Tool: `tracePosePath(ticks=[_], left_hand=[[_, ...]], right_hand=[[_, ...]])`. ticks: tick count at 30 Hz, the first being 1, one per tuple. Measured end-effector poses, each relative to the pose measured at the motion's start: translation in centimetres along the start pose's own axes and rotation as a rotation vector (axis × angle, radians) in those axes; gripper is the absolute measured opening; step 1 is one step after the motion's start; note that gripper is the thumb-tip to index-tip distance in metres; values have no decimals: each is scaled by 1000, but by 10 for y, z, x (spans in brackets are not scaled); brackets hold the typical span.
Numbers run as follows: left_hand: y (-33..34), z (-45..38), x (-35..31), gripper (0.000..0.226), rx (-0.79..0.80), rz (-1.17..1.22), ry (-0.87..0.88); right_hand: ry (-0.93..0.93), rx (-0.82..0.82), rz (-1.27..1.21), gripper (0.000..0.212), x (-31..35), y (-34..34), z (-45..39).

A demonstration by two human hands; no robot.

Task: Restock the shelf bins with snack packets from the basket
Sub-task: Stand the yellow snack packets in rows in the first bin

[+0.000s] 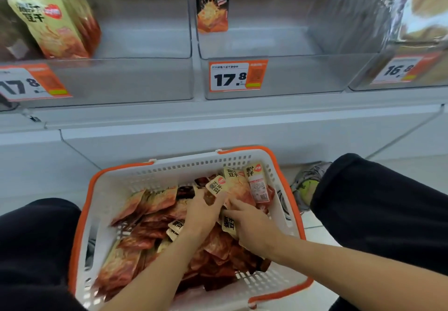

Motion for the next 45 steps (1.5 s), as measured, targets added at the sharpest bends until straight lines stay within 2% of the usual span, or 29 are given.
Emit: tracePosePath(ticks=[5,7,9,11,14,16,17,20,21,24,26,29,32,35,38,45], left_hand=[[-14,-3,8,4,-61,-27,-54],[-25,-12,3,5,2,-89,-47],[-39,-26,-18,6,86,-256,122],[-54,-37,-53,4,185,-416,344],[-82,-46,-101,14,401,-588,461],[-110,-48,-129,16,480,-725,523],[-126,-47,-144,17,483,-733,552],[-170,-47,-176,23,375,-552,583],[-183,-45,-182,25,327,-457,575],[-214,-39,-193,25,163,-275,614],[-233,-39,-201,19,-19,-244,686],[-271,-35,-218,17,-384,-130,798],[-305,-35,-223,27,-591,-85,868],[-339,-56,-210,34,-775,-214,845],[-350,-71,-197,36,-815,-307,795],[-352,-73,-197,35,-844,-234,828]], right_hand=[[-57,89,-81,36,15,1,0],[-18,64,-59,31,18,-12,-10],[38,-1,-39,37,19,-25,-28],[49,-90,-53,55,26,-43,-48],[47,-134,-150,78,47,-72,-76],[33,-112,-236,77,65,-89,-91],[16,-113,-278,66,75,-97,-97],[-82,-181,-373,19,113,-125,-117],[-96,-190,-410,12,125,-134,-124],[-132,-179,-475,11,160,-159,-142],[-171,-213,-443,9,182,-172,-154],[-248,-404,-470,16,214,-199,-170],[-351,-611,-490,22,245,-226,-181],[-448,-771,-456,29,270,-240,-196],[-476,-787,-332,35,282,-233,-236],[-414,-592,-99,38,295,-174,-338]])
Point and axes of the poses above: each hand's wrist, its own z-axis away from the middle knuckle, its own y-axis out of the palm, x = y × z, the point moved 6 cm from there along -z, towards the middle knuckle, and after that the axes turned 14 degrees about -x, right-handed, at the moved point
